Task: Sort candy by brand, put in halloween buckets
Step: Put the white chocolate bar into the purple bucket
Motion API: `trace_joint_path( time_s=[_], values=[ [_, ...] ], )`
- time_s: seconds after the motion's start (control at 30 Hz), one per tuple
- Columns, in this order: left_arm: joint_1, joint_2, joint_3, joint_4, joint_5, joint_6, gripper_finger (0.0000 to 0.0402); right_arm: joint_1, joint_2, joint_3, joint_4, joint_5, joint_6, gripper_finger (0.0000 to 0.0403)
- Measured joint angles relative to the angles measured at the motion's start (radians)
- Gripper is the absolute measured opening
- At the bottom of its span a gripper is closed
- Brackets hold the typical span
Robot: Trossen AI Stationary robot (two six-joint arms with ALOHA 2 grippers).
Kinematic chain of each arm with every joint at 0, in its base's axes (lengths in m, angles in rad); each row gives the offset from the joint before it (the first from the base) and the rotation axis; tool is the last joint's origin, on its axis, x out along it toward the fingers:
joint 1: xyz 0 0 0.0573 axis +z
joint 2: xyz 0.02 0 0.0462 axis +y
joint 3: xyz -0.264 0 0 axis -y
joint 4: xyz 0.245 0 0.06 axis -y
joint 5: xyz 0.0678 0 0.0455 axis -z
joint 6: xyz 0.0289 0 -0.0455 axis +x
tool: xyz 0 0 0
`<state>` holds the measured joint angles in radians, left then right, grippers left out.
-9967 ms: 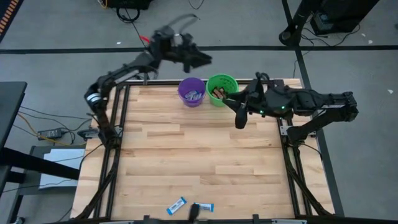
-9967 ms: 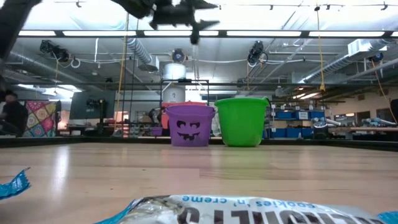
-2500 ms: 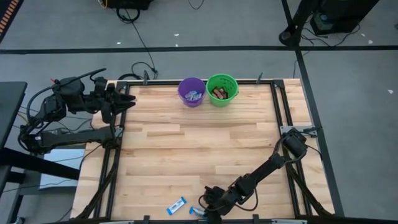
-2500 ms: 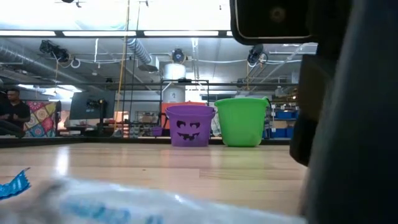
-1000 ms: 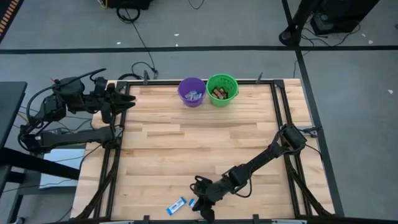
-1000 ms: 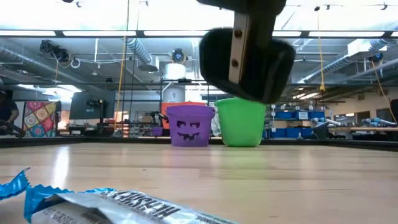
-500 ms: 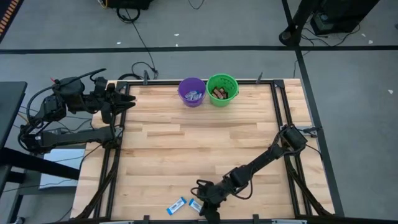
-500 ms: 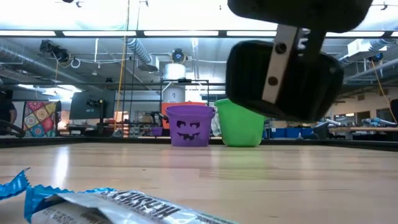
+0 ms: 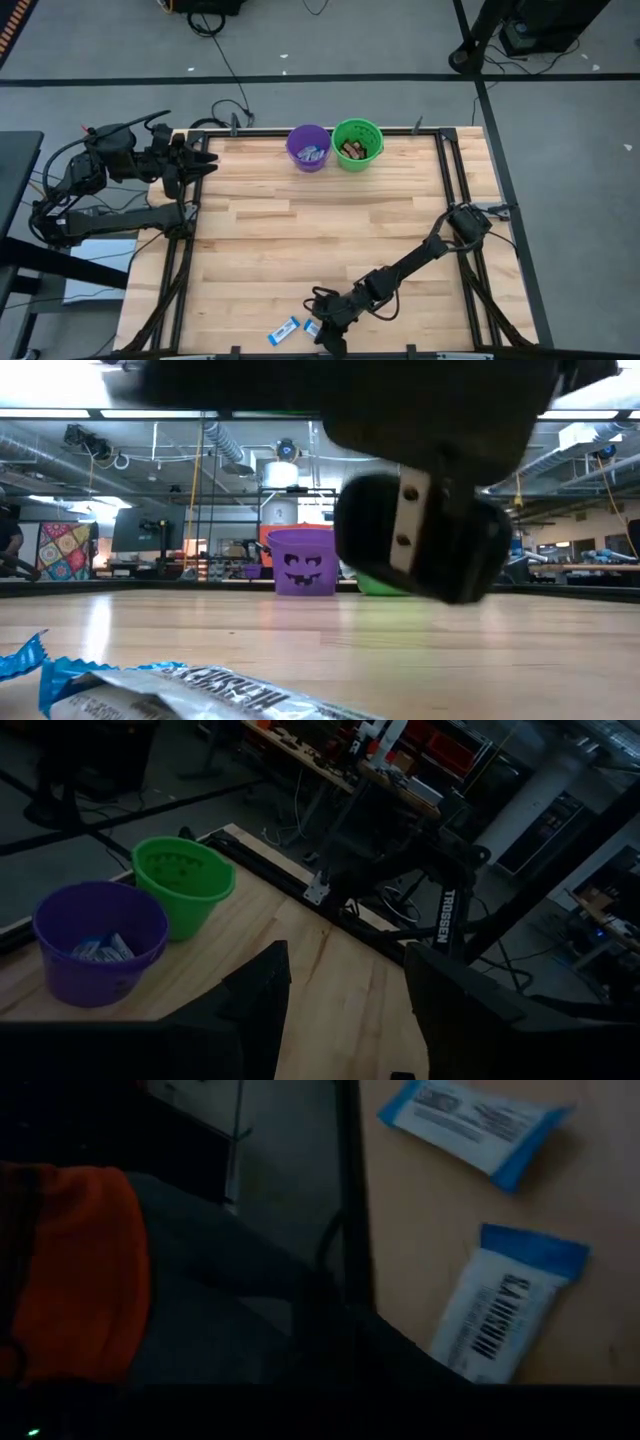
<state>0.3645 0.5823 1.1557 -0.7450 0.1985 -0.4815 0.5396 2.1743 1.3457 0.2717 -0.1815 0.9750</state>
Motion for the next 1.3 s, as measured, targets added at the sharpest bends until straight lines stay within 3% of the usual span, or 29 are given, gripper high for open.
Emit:
trace_joint_path(
  time_s=[0.3, 0.7, 0.87, 1.3],
  values=[
    [0.000, 0.000, 0.000, 0.000, -0.005, -0.001, 0.0202, 0.018, 0.001, -0.004, -0.147, 0.053, 0.001, 0.0003],
    [0.000, 0.000, 0.000, 0.001, -0.006, -0.001, 0.0202, 0.038, 0.089, 0.043, 0.007, 0.006, 0.097, 0.0004],
    [0.000, 0.000, 0.000, 0.002, -0.005, -0.002, 0.0202, 0.040, 0.083, 0.064, -0.080, 0.105, 0.072, 0.0004],
    [0.000, 0.000, 0.000, 0.017, -0.005, -0.018, 0.0202, 0.027, 0.082, 0.065, -0.233, 0.116, 0.068, 0.0004]
  ],
)
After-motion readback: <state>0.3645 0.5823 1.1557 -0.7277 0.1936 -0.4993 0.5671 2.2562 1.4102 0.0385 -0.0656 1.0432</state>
